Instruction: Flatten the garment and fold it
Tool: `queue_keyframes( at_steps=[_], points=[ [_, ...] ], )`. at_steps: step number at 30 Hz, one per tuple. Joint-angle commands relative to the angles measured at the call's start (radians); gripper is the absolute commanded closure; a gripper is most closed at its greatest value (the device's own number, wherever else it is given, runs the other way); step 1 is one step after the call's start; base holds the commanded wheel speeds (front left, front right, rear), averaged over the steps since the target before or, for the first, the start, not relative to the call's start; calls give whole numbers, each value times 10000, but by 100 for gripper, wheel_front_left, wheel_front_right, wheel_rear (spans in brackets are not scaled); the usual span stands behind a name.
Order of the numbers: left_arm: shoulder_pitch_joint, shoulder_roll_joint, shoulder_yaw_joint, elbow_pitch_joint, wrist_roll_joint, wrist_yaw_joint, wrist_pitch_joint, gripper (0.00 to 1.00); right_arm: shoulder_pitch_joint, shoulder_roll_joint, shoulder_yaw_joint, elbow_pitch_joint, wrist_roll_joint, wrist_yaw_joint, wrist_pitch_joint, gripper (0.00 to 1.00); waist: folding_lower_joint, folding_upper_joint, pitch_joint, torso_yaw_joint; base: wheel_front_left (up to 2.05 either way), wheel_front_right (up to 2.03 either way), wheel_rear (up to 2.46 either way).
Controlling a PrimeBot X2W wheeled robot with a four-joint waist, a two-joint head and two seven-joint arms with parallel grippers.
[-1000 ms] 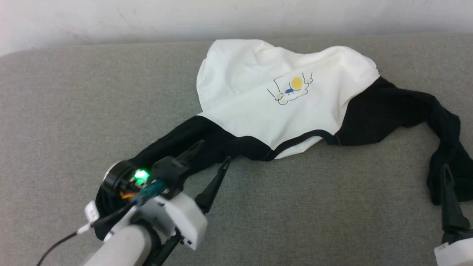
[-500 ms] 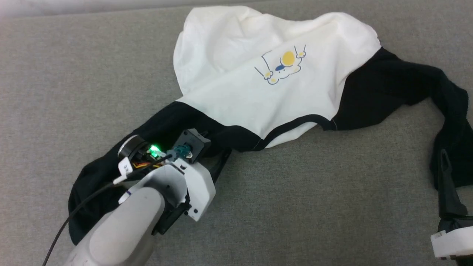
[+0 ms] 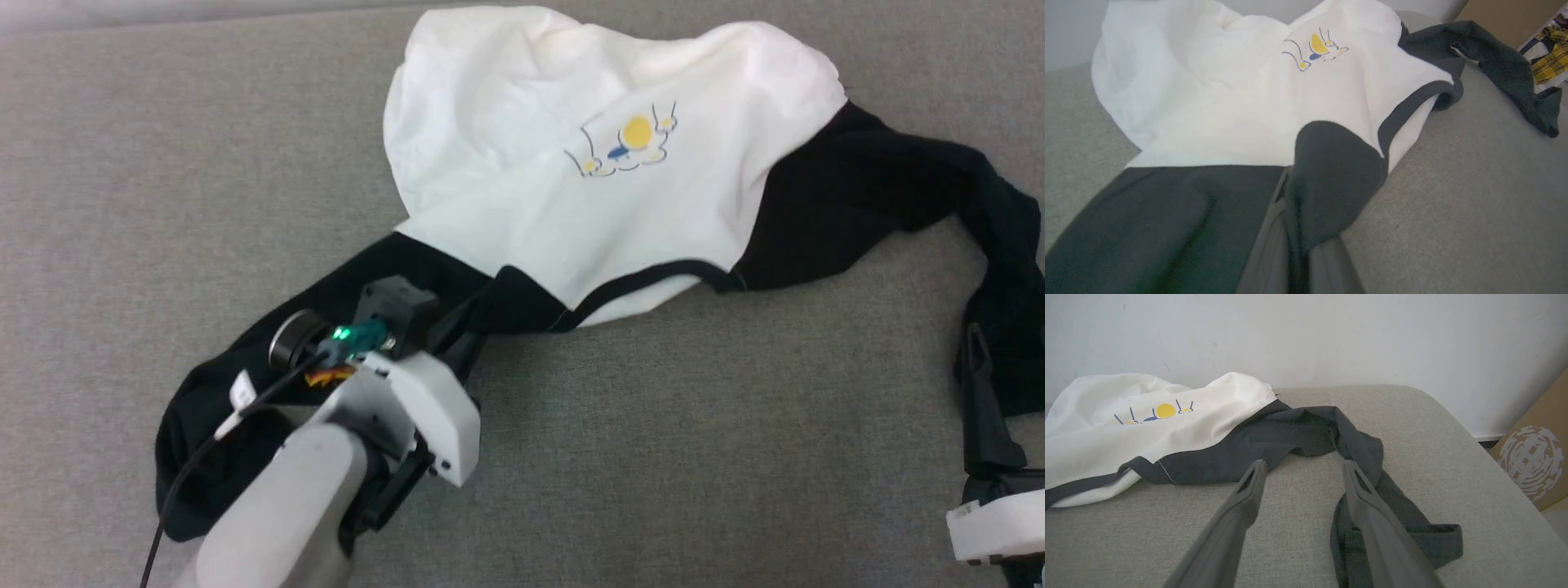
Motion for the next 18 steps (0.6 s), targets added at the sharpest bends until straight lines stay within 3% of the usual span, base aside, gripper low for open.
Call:
queue_keyframes(
  at_steps=[1,9,12,18],
  points=[
    [450,101,160,-458,-227,124,-89,100,-48,24,17,44,35,-9,-5,0,-1,0,-405,274,0,0,0],
    [3535,1147,1404,-3034,-1060,1520,-362,100,358,24,303,281,126,-9,234,0,-1,0,-1252,697,0,0,0],
    [4284,1456,1506,-3502,-1130,1679,-373,100,696,24,645,422,37,-9,729,0,-1,0,-1385,891,0,0,0],
    [4268,1321,1337,-3897,-1170,1671,-334,100,781,24,1437,375,-188,-9,2402,0,-1,0,-1323,1148,0,0,0]
  ],
)
